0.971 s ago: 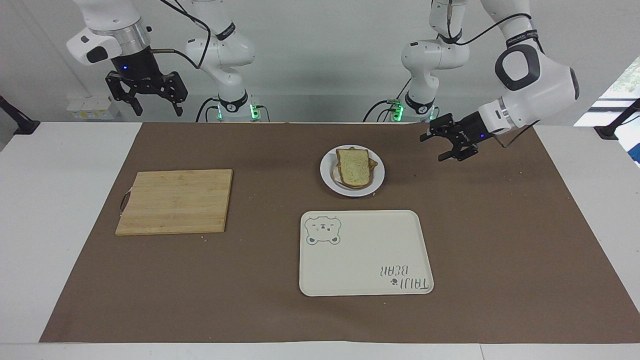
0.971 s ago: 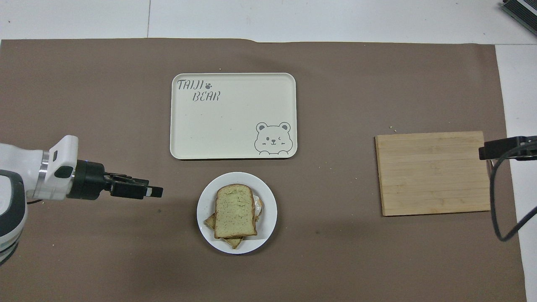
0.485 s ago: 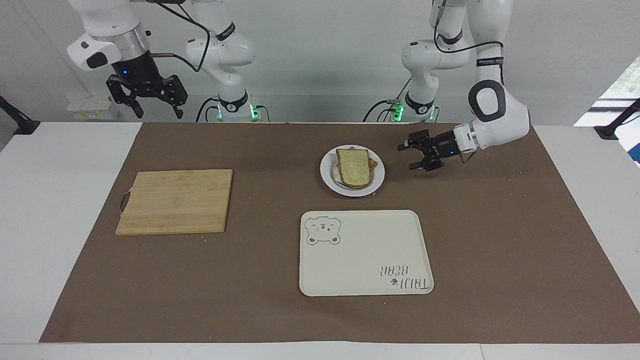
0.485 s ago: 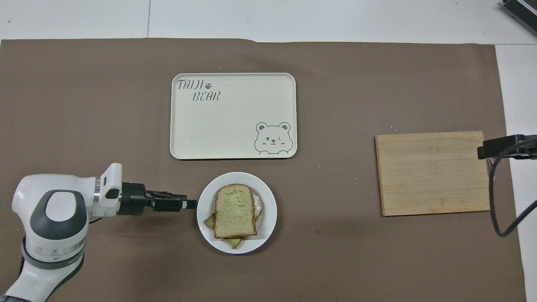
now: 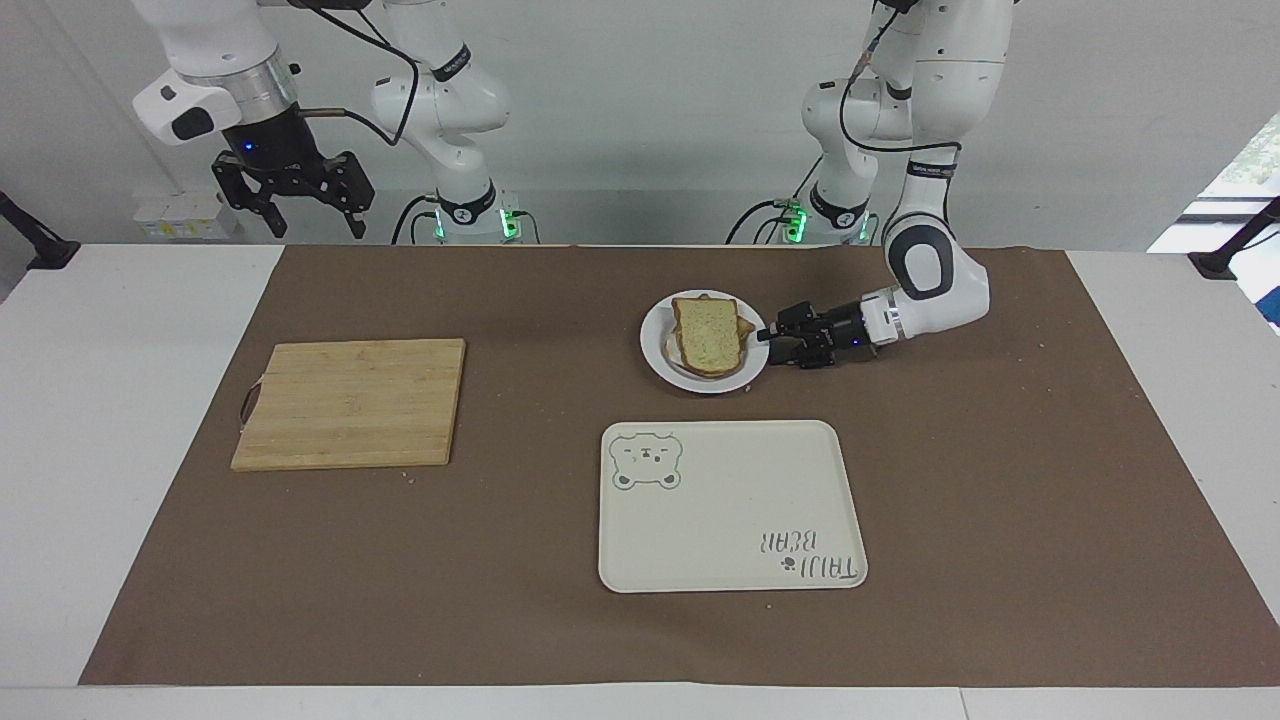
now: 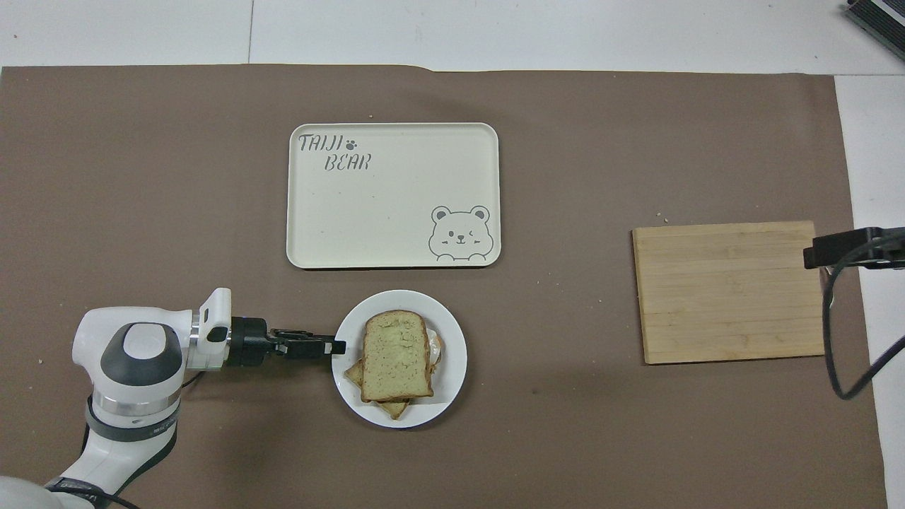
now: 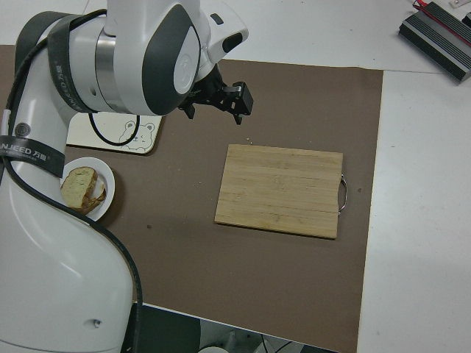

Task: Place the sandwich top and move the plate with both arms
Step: 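Reach the left gripper to the near rim of the white plate, then push the white plate with the left gripper onto the bear tray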

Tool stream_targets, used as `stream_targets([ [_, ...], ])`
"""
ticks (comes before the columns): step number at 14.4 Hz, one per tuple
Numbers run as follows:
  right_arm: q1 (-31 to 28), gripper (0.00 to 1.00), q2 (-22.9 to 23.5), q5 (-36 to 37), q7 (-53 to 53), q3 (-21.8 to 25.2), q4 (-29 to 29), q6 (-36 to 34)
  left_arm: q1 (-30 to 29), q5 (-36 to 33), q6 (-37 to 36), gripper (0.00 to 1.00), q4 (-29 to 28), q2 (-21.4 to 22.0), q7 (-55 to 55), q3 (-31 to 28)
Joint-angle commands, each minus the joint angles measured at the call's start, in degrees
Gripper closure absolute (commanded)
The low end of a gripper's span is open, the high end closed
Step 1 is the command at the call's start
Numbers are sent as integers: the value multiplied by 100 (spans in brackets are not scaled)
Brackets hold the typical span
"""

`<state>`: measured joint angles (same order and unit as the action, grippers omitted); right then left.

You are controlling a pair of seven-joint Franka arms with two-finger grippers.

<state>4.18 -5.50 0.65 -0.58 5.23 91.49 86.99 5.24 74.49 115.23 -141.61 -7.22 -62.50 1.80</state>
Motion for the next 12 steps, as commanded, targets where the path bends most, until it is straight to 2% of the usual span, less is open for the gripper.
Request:
stream_targets([
  [1, -32, 0, -74, -48, 84, -13, 106, 38, 337, 355, 236, 92, -112, 98, -87, -48],
  [2, -32, 0, -74, -48, 93, -13, 106, 38, 364, 365, 263, 100, -147, 107, -87, -48],
  [10, -40, 0, -118, -56, 84, -13, 176, 38, -163, 549, -88, 100, -95, 142, -26, -66],
  [12, -32, 0, -118, -56, 84, -13, 176, 38, -382, 549, -594, 100, 246, 116, 315, -66],
])
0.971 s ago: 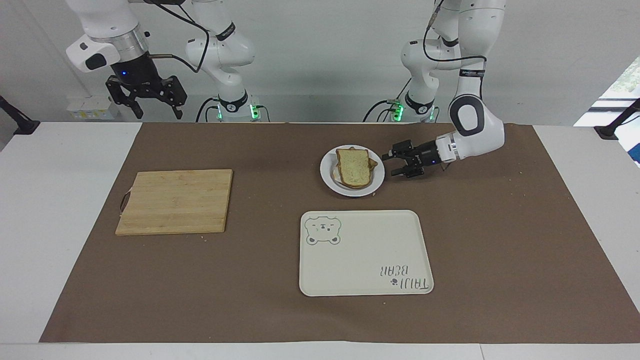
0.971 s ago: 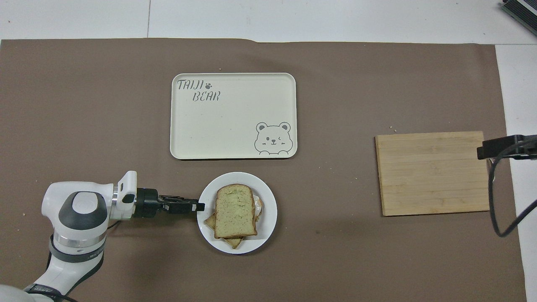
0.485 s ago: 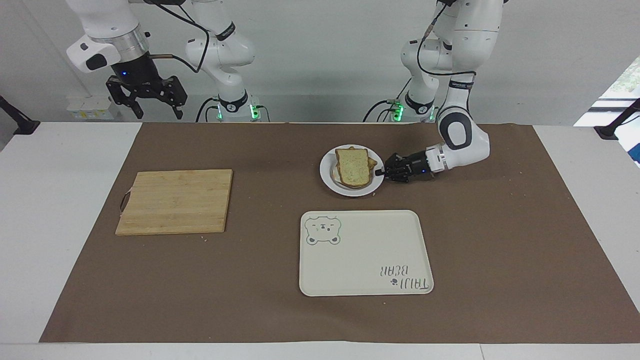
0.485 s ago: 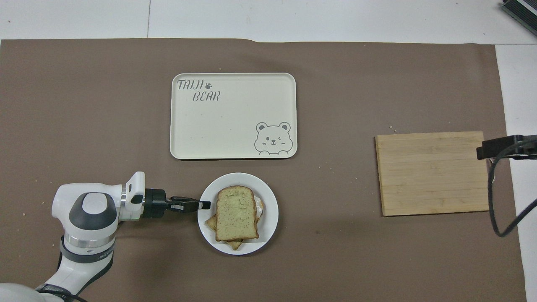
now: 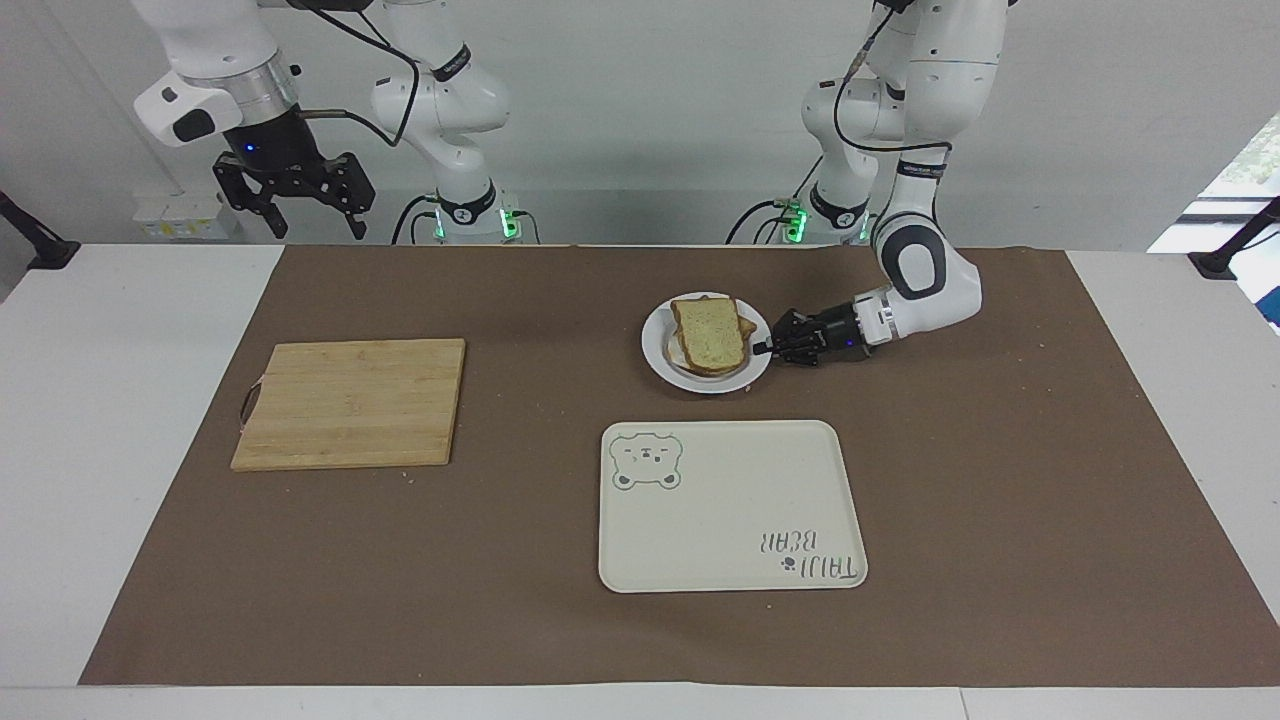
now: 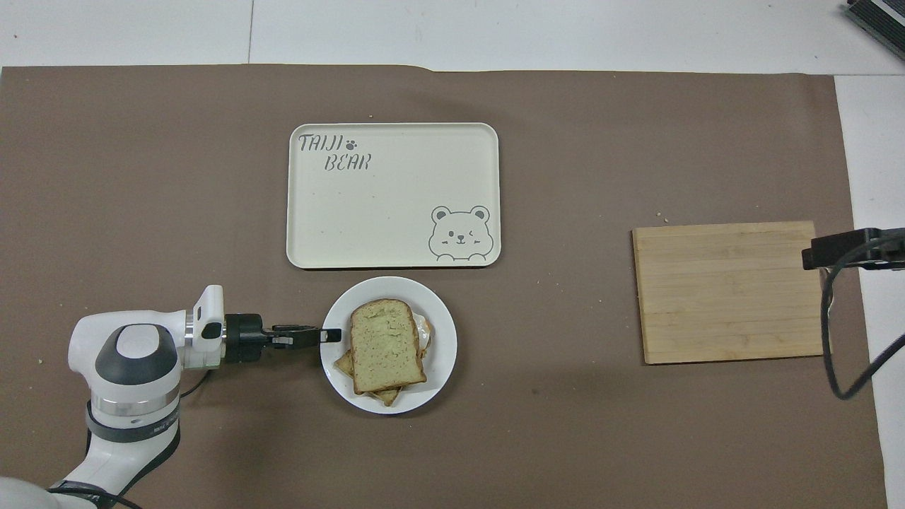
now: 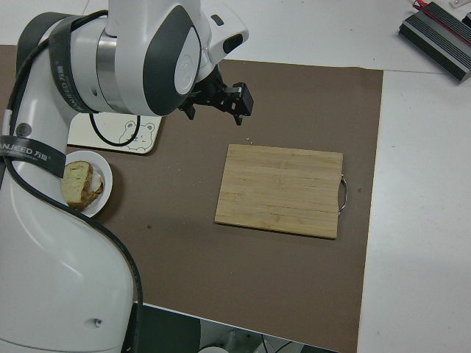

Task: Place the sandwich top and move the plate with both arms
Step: 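Push the white plate with the left gripper onto the bear tray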

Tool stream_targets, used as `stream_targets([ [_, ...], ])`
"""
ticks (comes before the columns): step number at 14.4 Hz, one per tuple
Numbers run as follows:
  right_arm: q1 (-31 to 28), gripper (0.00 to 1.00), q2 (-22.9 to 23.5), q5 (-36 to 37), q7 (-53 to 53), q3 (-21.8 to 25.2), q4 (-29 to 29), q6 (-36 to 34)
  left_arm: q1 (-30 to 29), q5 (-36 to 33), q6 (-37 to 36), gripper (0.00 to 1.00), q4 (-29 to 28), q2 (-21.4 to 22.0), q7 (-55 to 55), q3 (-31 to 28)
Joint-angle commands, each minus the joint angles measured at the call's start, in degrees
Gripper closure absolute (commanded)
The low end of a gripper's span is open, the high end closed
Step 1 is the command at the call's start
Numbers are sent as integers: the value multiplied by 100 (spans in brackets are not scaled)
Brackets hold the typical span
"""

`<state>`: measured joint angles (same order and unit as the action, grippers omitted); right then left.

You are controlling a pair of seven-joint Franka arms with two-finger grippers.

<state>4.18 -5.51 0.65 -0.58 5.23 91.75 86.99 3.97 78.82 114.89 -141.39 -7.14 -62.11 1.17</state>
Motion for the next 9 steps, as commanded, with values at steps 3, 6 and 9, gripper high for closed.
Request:
stream_targets([
  [3, -32, 0, -117, -56, 84, -13, 150, 38, -388, 116, -995, 100, 848, -41, 770, -12],
  [6, -41, 0, -117, -56, 84, -13, 150, 38, -379, 124, -881, 100, 1840, -568, 1155, -3],
  [9, -41, 0, -117, -56, 84, -13, 150, 38, -327, 125, -583, 100, 2658, -1042, 1526, 14],
])
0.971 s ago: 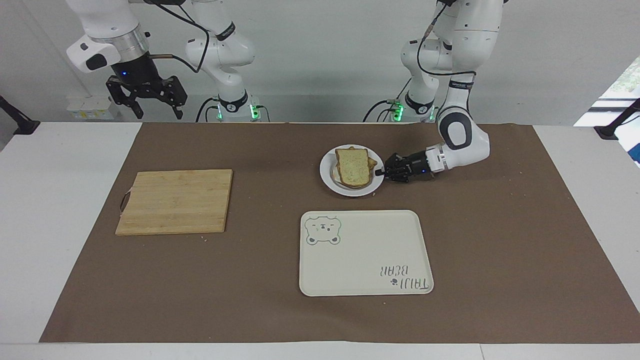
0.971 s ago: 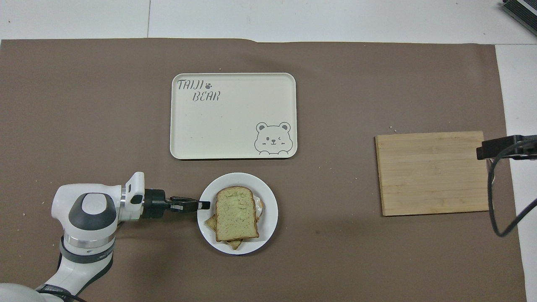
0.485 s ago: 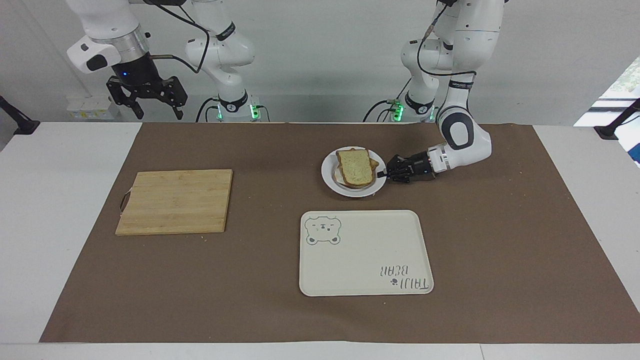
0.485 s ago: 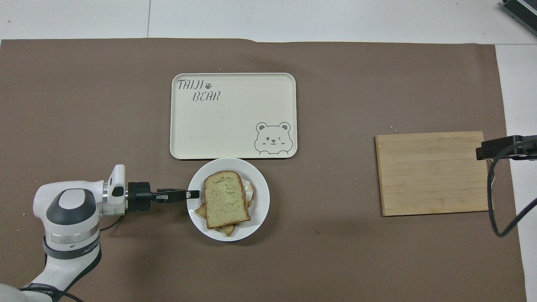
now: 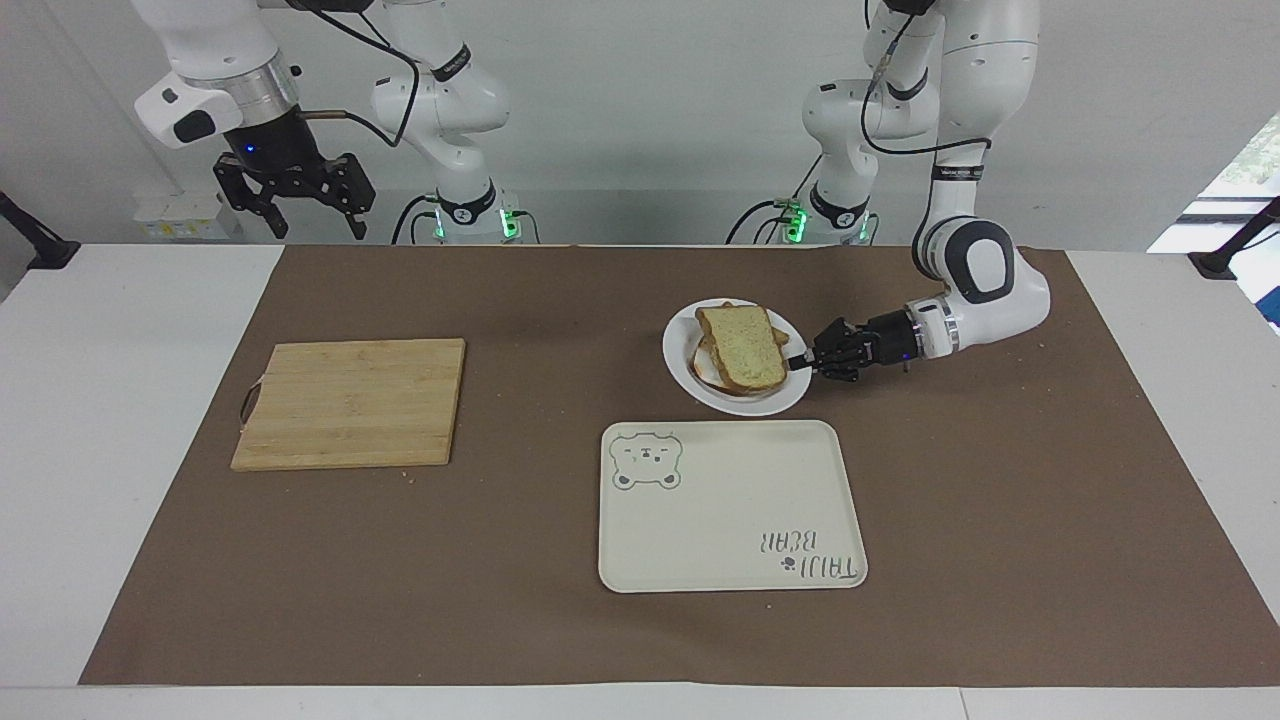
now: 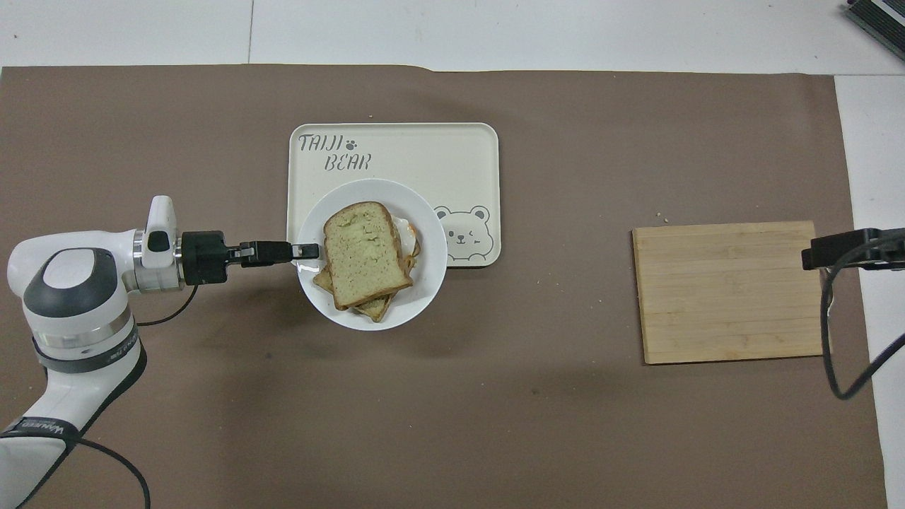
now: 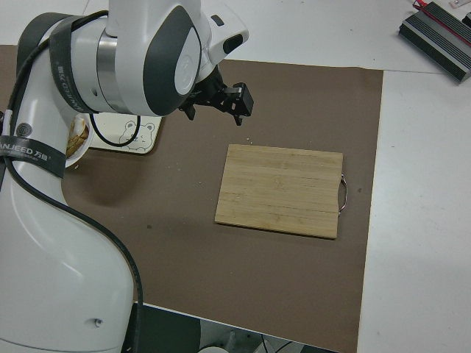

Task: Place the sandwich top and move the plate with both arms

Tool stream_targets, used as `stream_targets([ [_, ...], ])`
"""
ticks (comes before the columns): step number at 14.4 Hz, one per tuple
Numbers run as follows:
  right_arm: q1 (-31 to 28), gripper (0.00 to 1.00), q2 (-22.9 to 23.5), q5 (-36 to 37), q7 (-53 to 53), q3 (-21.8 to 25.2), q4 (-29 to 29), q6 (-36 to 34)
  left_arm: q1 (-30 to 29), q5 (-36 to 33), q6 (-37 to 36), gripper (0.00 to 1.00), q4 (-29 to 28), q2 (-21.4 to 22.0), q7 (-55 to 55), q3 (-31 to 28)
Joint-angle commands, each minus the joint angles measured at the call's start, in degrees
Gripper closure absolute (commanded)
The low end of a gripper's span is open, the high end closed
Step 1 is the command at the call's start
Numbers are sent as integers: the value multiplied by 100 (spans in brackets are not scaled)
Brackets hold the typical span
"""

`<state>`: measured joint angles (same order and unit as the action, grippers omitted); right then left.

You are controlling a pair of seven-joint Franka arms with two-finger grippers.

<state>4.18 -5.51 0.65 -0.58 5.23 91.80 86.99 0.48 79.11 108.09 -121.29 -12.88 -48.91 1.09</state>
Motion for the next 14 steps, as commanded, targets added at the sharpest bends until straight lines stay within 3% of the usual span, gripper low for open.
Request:
stream_targets([
  [1, -41, 0, -126, -57, 84, -13, 154, 38, 23, 88, 290, 100, 798, -627, 215, 49],
  [7, -41, 0, -126, -57, 75, -13, 172, 38, 75, 123, 1115, 100, 1958, -1699, 330, 286],
  [9, -41, 0, -126, -57, 75, -13, 172, 38, 145, 0, 1591, 100, 2030, -1762, 452, 409],
  [12, -41, 0, -126, -57, 75, -13, 172, 38, 260, -824, 1610, 100, 2206, -1850, 892, 410],
  [14, -41, 0, -126, -57, 75, -13, 172, 38, 391, -1010, 1854, 100, 2145, -1841, 910, 401],
])
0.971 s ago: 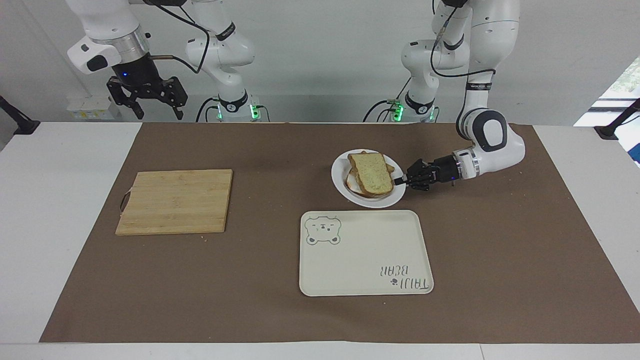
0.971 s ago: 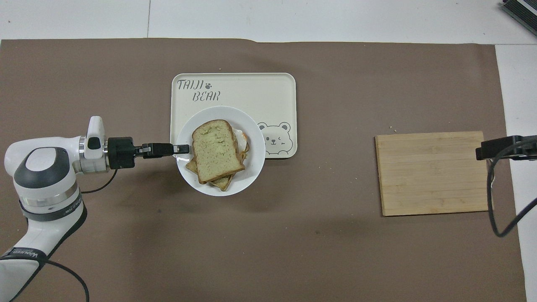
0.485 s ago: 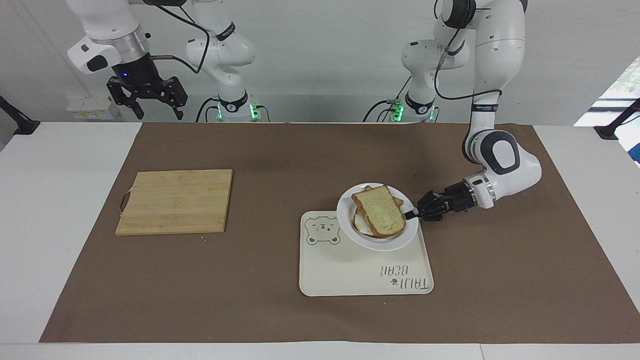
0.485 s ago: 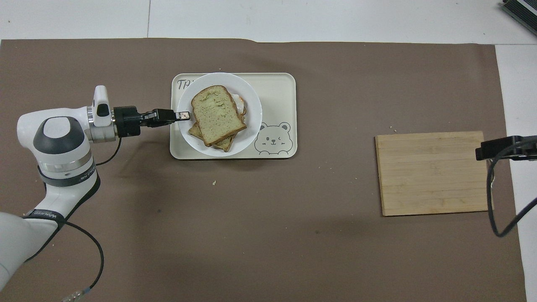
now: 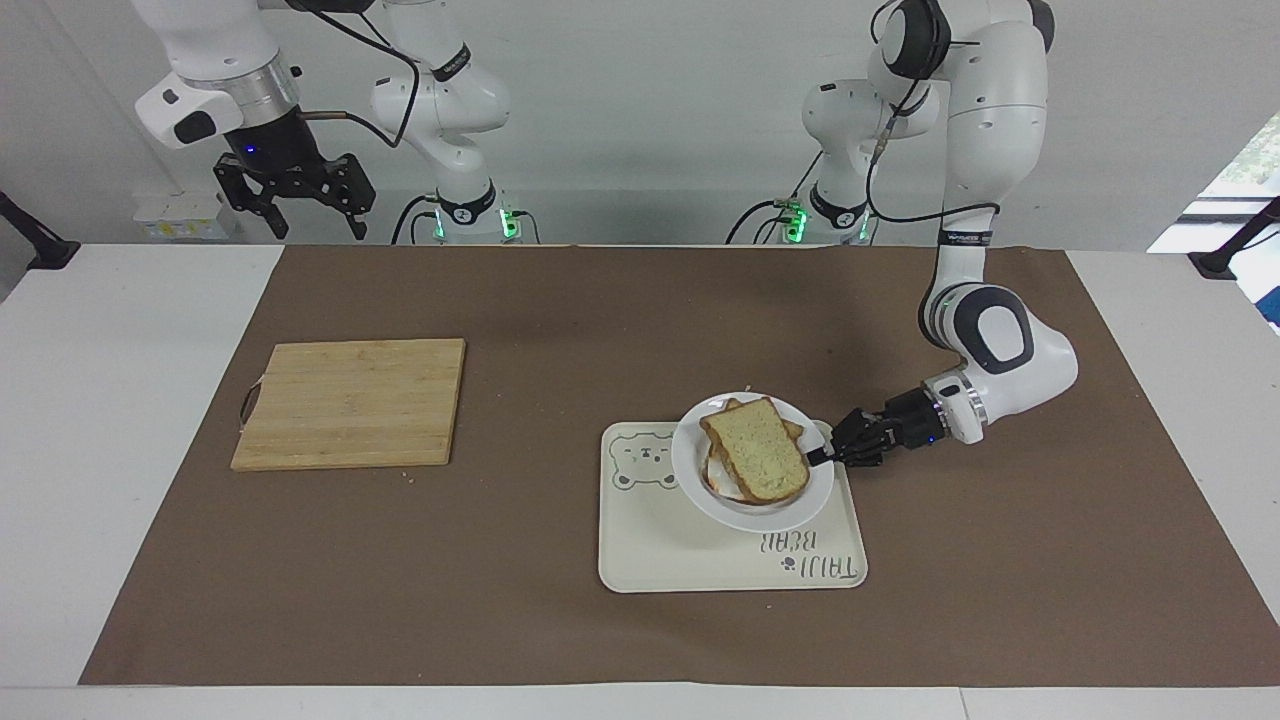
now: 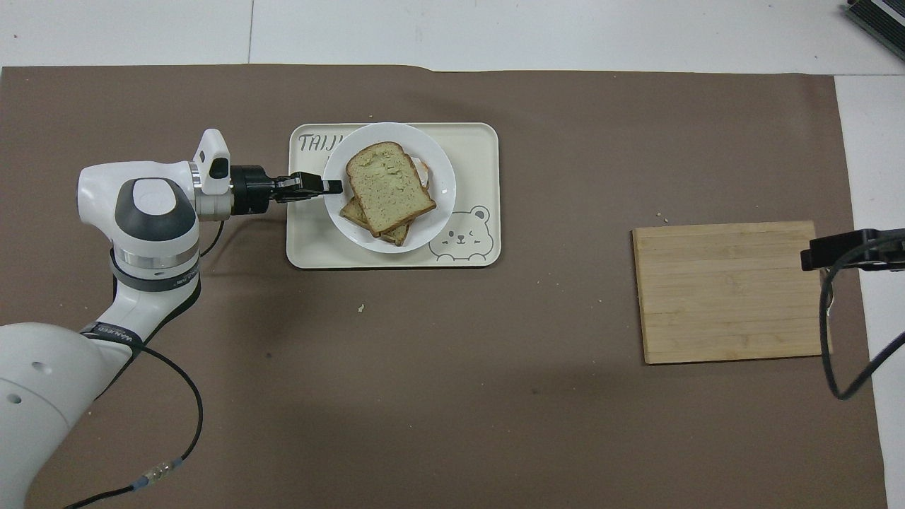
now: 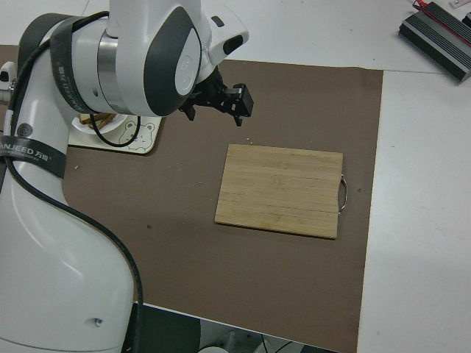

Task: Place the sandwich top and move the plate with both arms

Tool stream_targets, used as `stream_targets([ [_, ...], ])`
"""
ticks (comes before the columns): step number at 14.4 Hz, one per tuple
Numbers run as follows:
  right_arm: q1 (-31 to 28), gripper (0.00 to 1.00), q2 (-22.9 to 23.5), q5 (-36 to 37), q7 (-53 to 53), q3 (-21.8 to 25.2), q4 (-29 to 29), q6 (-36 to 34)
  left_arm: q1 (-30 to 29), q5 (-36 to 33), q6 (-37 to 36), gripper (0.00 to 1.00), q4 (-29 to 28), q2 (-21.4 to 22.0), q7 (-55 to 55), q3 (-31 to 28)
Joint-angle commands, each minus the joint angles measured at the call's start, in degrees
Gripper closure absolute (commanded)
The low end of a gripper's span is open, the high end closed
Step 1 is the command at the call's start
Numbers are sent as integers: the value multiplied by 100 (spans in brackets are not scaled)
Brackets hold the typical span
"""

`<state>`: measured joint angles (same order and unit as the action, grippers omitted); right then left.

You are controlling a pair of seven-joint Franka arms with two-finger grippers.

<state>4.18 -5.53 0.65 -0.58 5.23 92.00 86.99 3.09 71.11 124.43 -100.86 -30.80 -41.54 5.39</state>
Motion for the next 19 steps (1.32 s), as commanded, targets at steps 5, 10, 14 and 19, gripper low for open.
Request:
stream_targets([
  [5, -41, 0, -133, -57, 75, -13, 152, 38, 210, -247, 486, 85, 119, -41, 401, -38],
  [10, -41, 0, -124, -57, 75, -13, 152, 38, 157, -1290, 389, 21, 101, 424, 716, -284],
  [14, -41, 0, -124, -57, 75, -13, 152, 38, 139, -3423, 153, 0, 128, 1258, 1333, -600],
  [19, -41, 0, -133, -57, 75, -13, 152, 38, 113, -5789, -1811, 0, 995, 2270, 1526, -943],
])
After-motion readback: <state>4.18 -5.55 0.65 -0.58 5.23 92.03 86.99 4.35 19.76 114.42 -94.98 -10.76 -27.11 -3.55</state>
